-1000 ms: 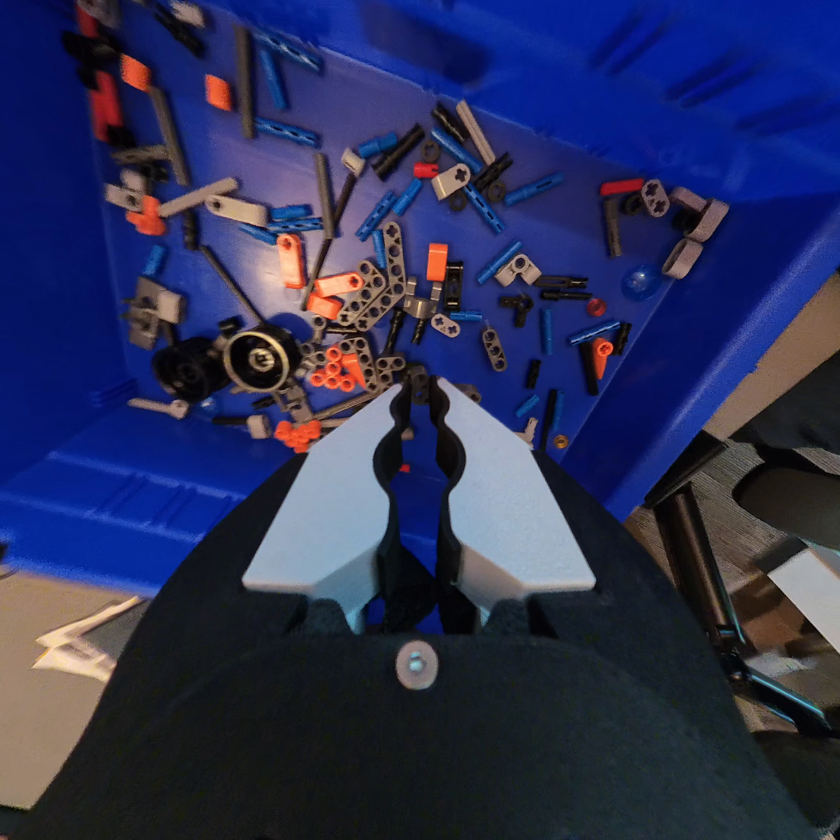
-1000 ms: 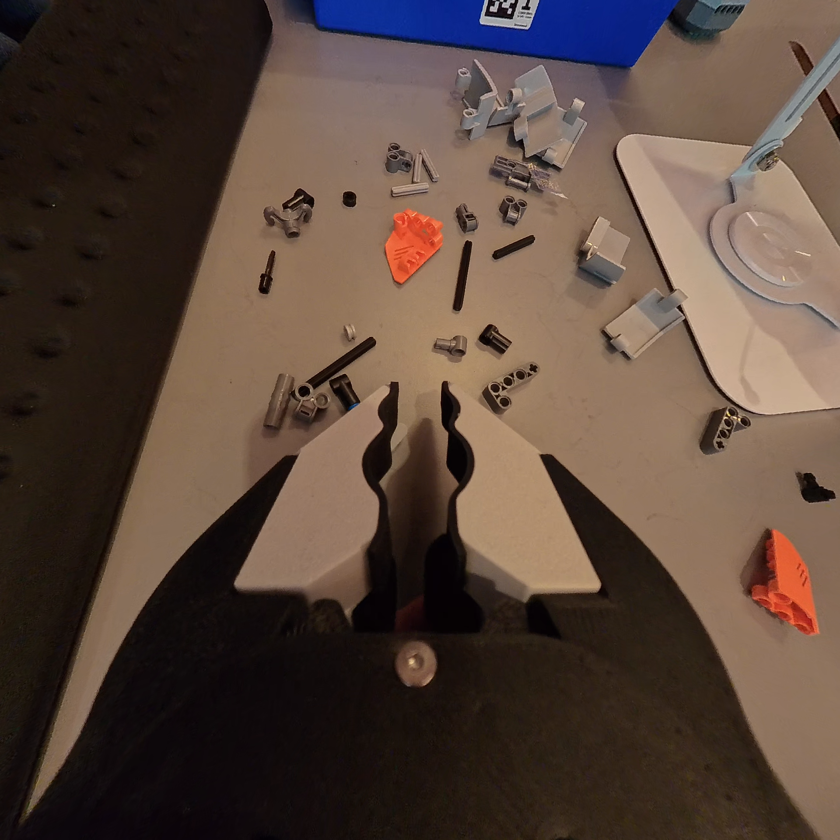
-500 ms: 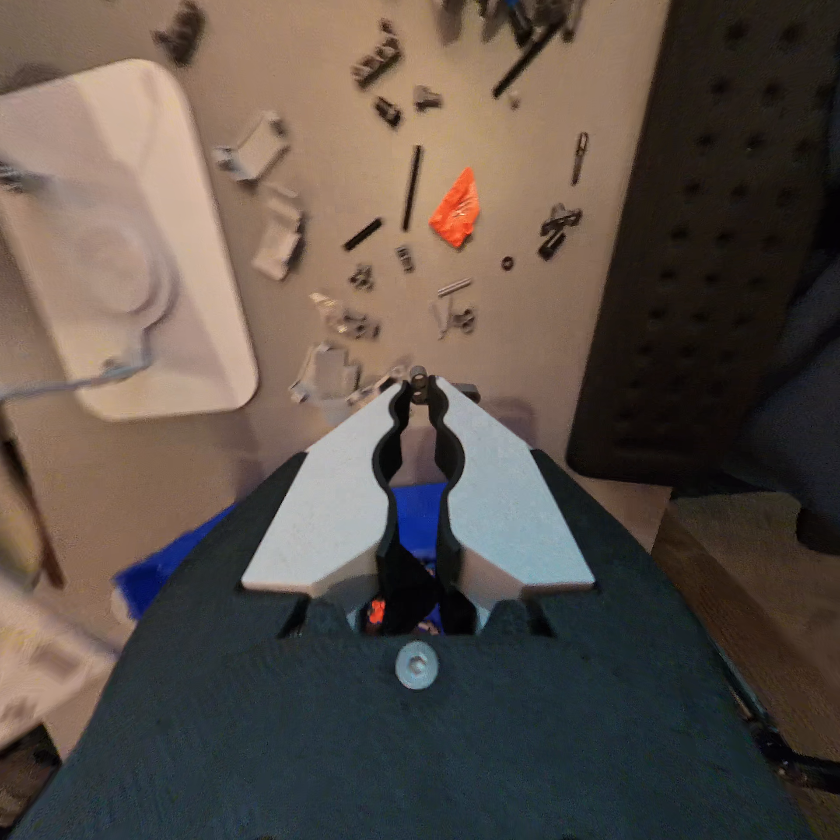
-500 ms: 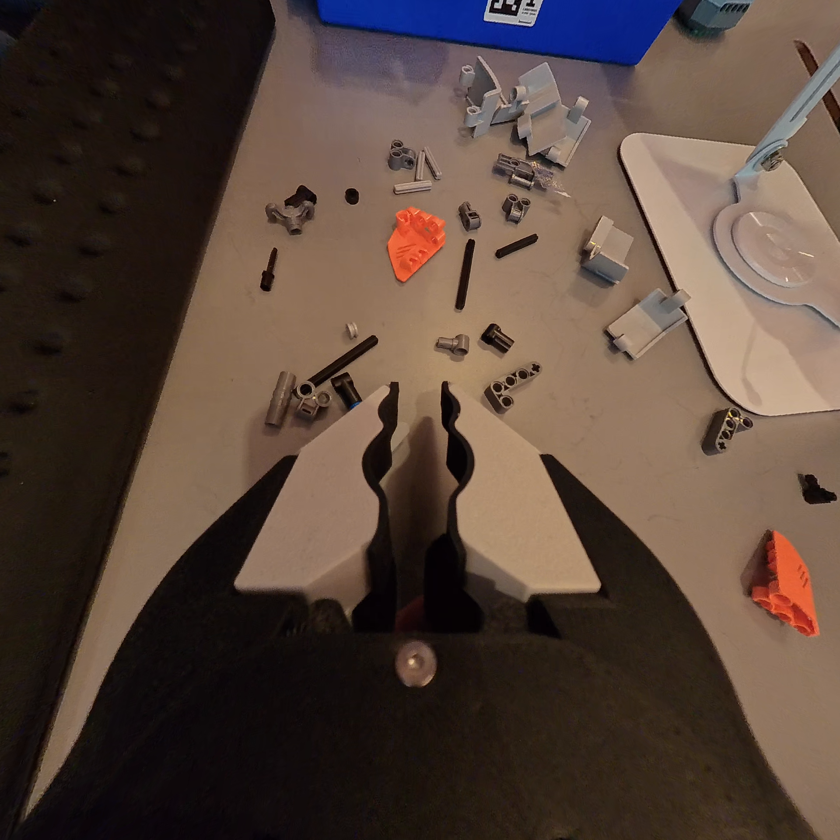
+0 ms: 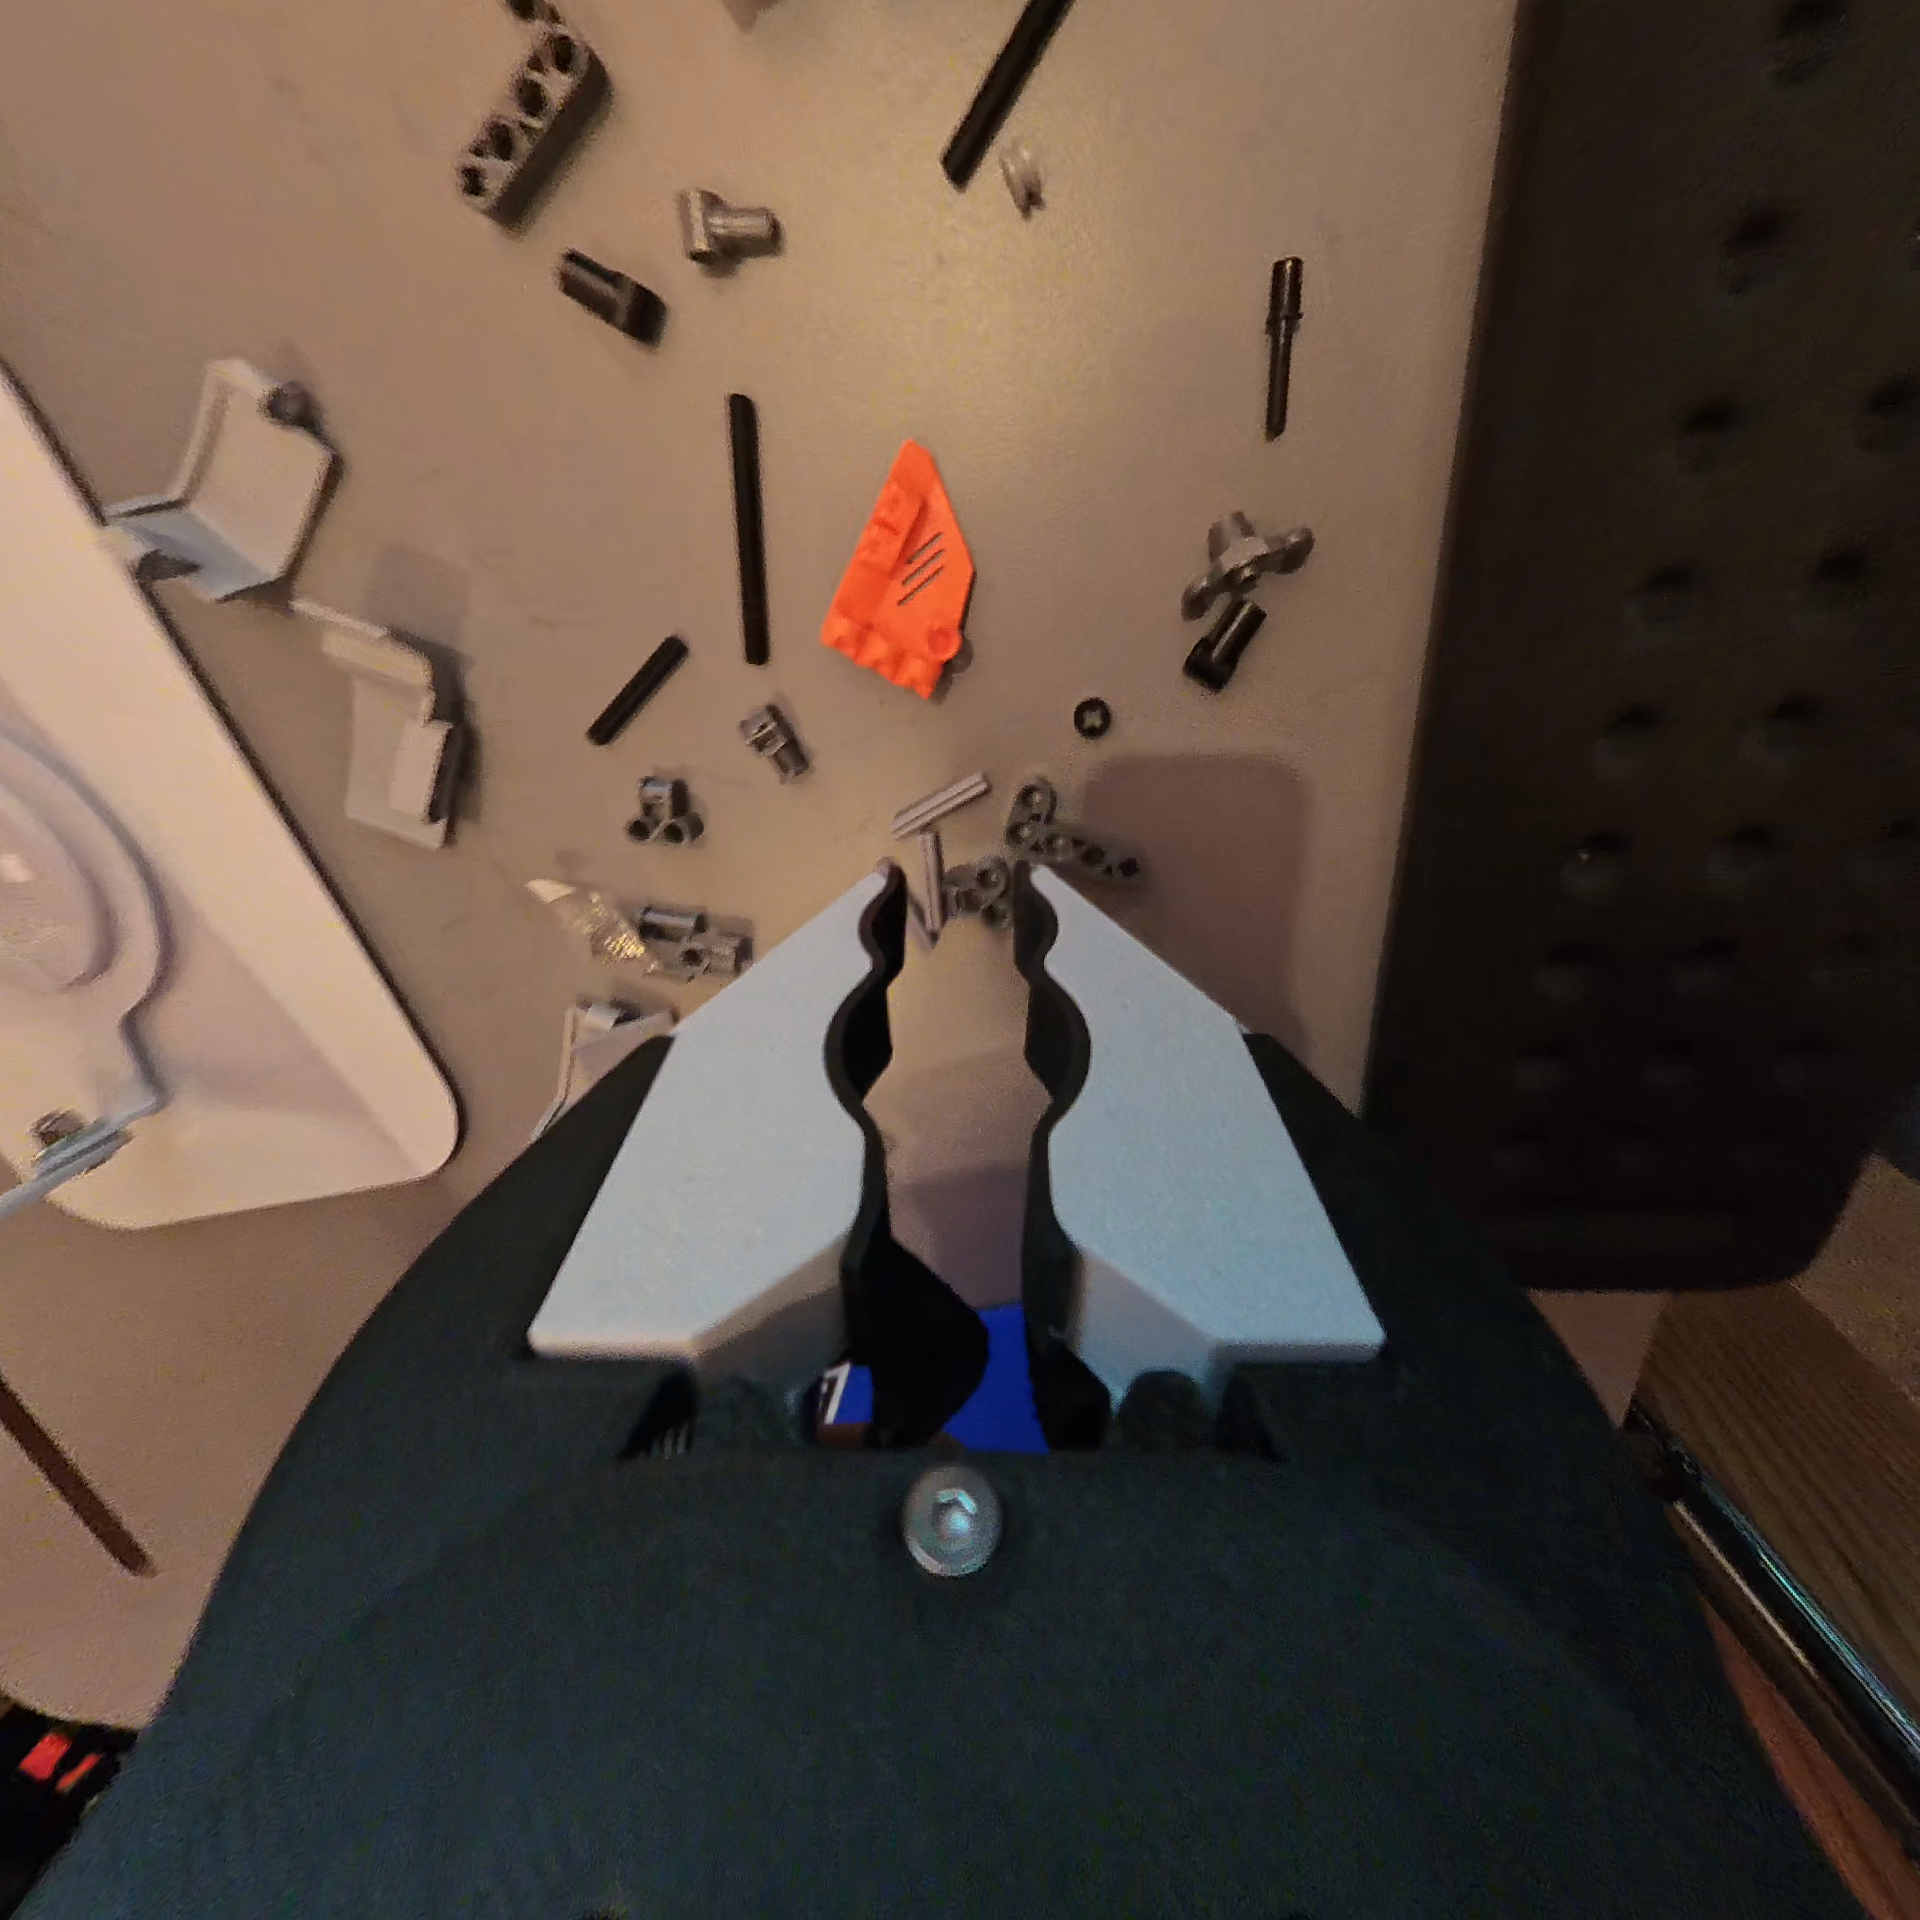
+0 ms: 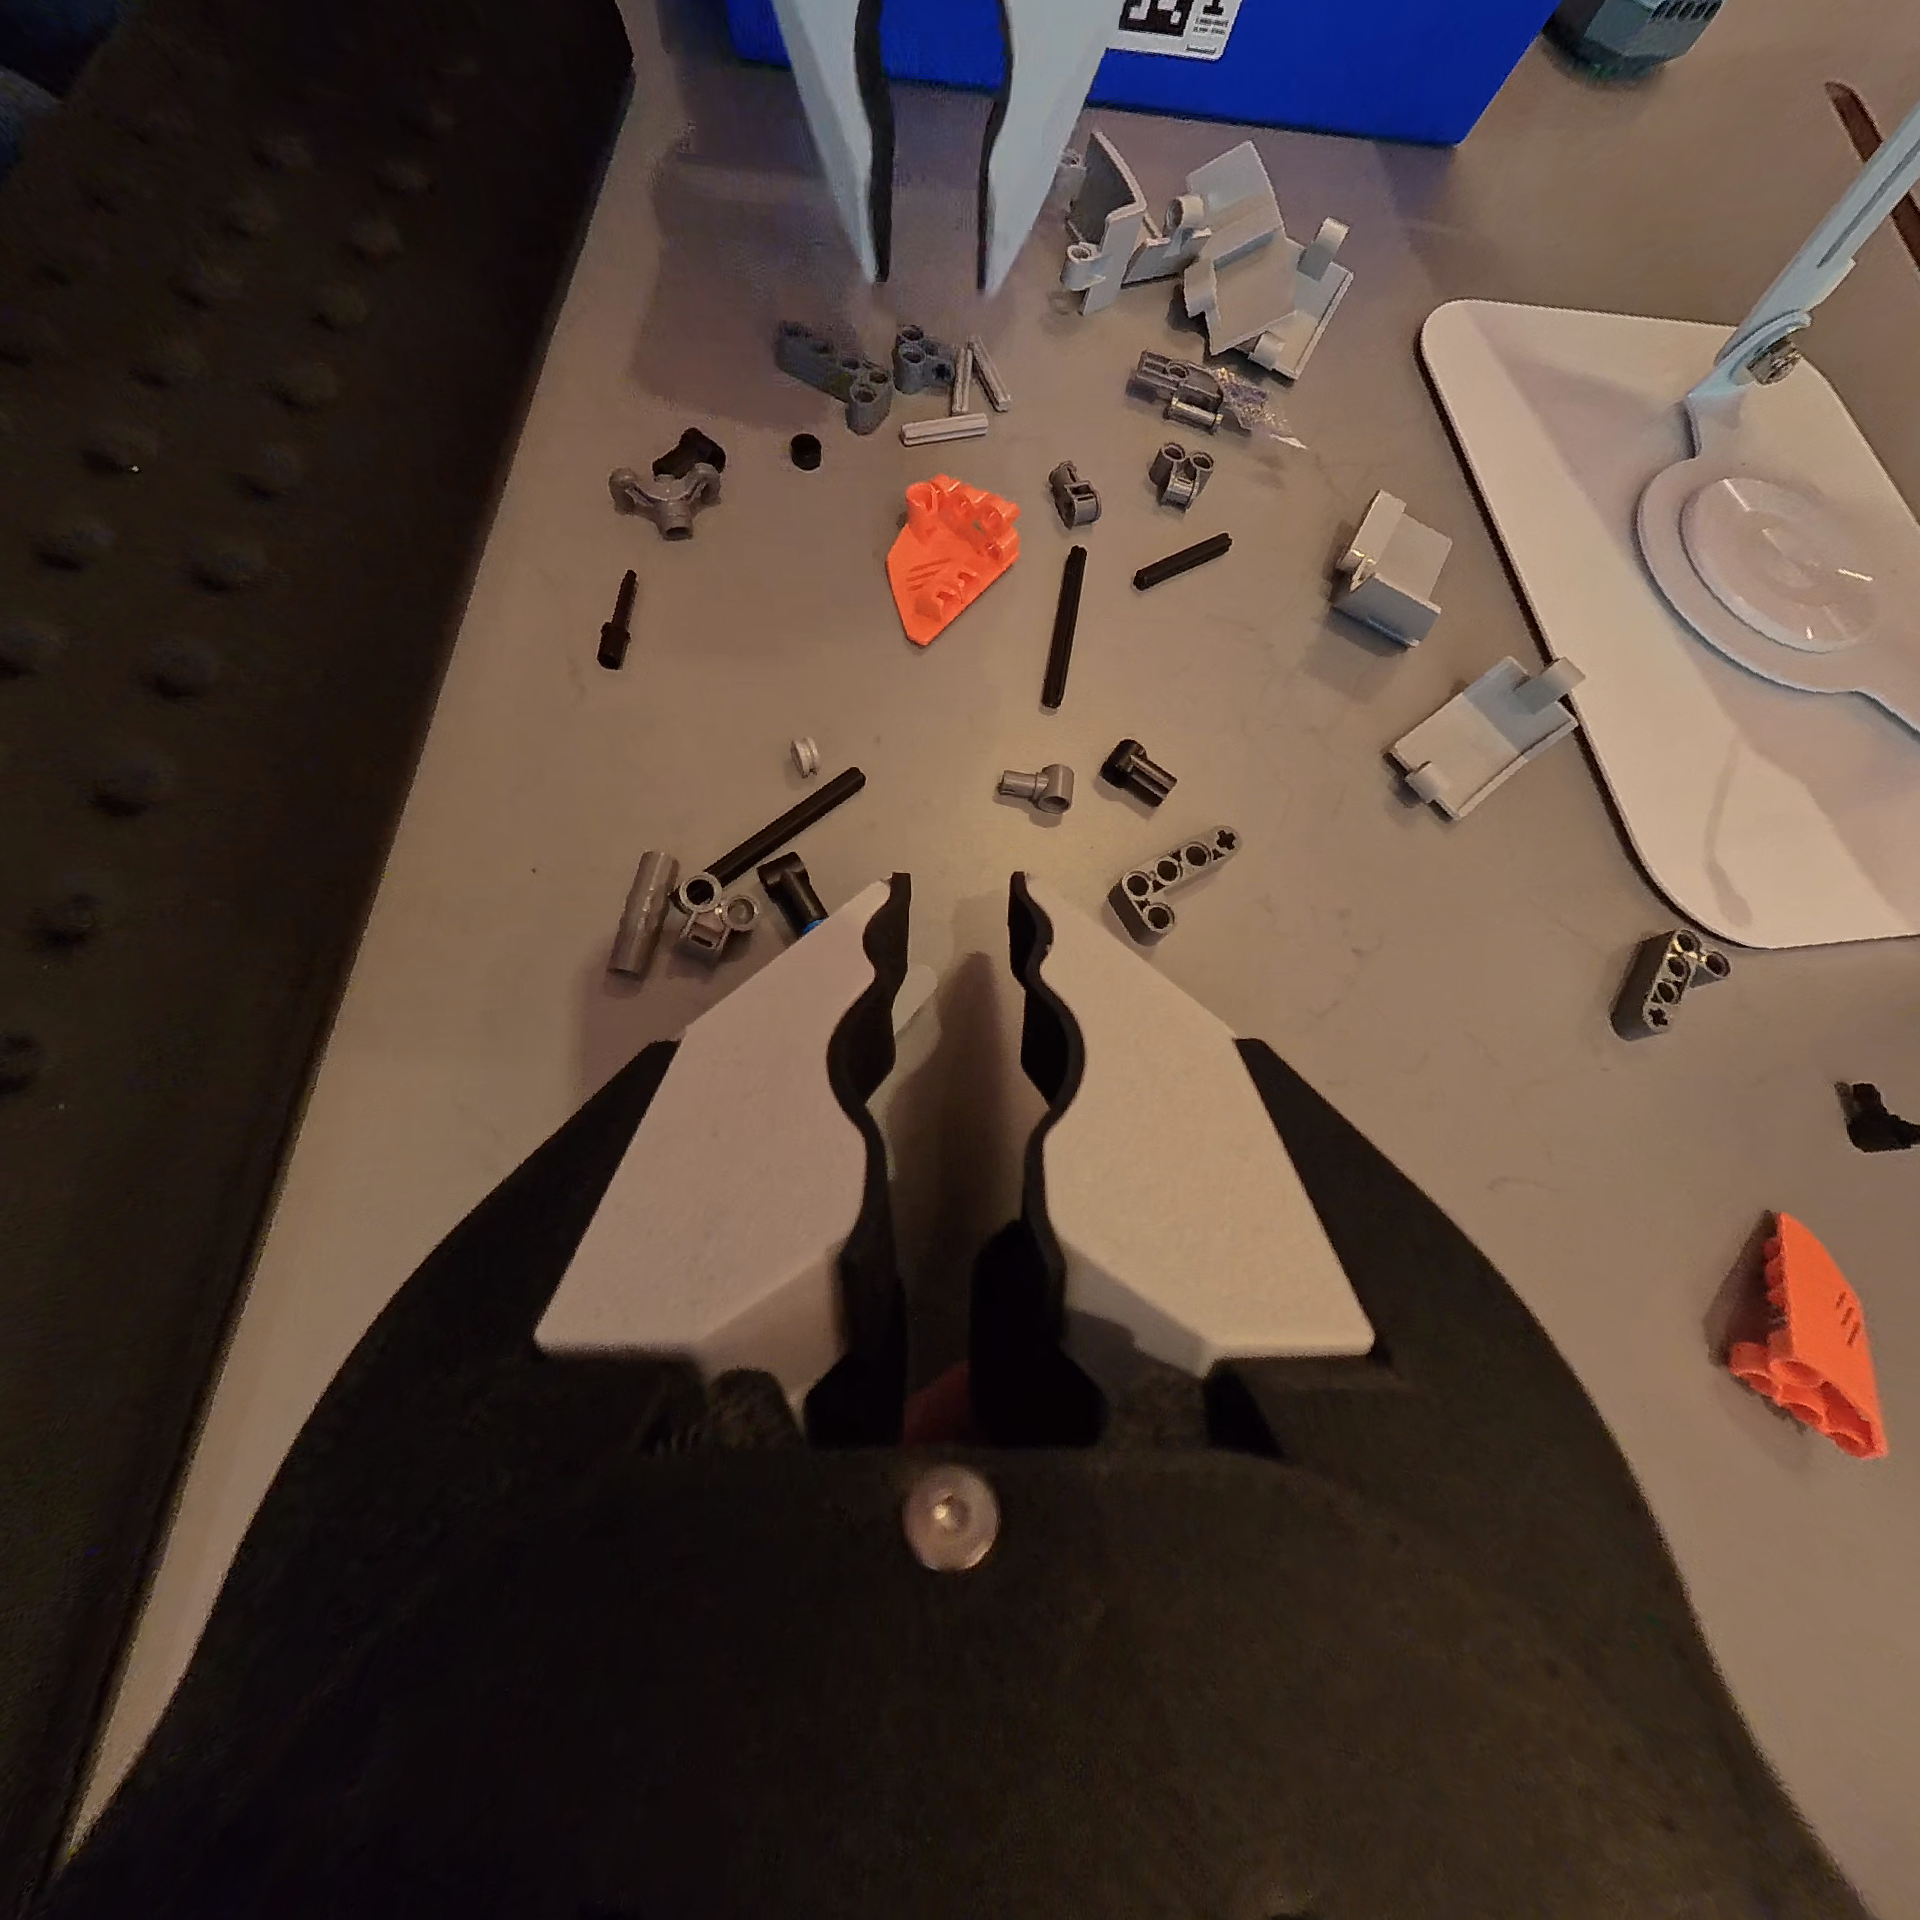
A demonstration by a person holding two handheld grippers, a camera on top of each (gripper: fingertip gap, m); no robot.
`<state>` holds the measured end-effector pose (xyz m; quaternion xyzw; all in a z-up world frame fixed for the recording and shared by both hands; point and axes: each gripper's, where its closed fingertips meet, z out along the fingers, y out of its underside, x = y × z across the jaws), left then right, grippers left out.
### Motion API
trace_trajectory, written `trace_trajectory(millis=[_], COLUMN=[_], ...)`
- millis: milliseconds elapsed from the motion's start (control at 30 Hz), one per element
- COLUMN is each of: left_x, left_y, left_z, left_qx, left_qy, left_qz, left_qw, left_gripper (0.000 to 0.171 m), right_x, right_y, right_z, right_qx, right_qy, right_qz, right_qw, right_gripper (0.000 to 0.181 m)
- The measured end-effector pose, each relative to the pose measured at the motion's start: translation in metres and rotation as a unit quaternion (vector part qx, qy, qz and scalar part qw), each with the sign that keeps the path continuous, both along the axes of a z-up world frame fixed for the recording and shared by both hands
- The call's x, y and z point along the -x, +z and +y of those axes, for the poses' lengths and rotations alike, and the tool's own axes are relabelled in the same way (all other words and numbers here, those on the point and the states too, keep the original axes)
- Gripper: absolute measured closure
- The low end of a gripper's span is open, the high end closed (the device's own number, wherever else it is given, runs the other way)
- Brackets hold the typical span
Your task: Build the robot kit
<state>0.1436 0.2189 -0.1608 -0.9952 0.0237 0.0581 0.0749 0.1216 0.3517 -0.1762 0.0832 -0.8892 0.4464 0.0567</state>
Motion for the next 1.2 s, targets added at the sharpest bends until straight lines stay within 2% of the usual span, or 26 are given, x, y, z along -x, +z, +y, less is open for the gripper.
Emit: trace_trajectory(millis=[100, 167, 267, 367, 500, 567, 633, 833, 1200], left_x=[0.014, 0.027, 0.041, 0.050, 0.040, 0.035, 0.030, 0.014, 0.014], left_y=[0.036, 0.063, 0.099, 0.113, 0.101, 0.089, 0.075, 0.044, 0.025], left_z=[-0.014, -0.035, -0.081, -0.143, -0.212, -0.230, -0.233, -0.249, -0.262], left_qx=[-0.025, -0.037, -0.043, -0.018, 0.026, 0.025, -0.002, 0.022, 0.038], left_qy=[0.024, 0.051, 0.106, 0.176, 0.224, 0.225, 0.218, 0.213, 0.218], left_qz=[0.035, 0.066, 0.099, 0.117, 0.087, 0.070, 0.045, 0.010, -0.003], left_qw=[0.999, 0.996, 0.988, 0.977, 0.970, 0.971, 0.975, 0.977, 0.975], left_gripper=[0.156, 0.157, 0.160, 0.160, 0.160, 0.161, 0.162, 0.161, 0.159], right_x=[0.000, 0.000, 0.000, 0.000, 0.001, 0.001, 0.001, 0.001, 0.002], right_y=[0.000, 0.000, -0.001, -0.001, -0.002, -0.002, -0.002, -0.003, -0.004], right_z=[0.000, 0.000, 0.000, 0.000, 0.000, 0.000, 0.000, 0.000, 0.000], right_qx=[0.000, -0.001, -0.002, -0.004, -0.006, -0.006, -0.007, -0.009, -0.012], right_qy=[-0.001, -0.001, -0.001, -0.001, -0.002, -0.003, -0.003, -0.004, -0.006], right_qz=[-0.001, -0.001, 0.000, -0.002, -0.001, -0.001, -0.003, -0.005, -0.007], right_qw=[1.000, 1.000, 1.000, 1.000, 1.000, 1.000, 1.000, 1.000, 1.000], right_gripper=[0.164, 0.164, 0.164, 0.164, 0.164, 0.164, 0.164, 0.164, 0.164])
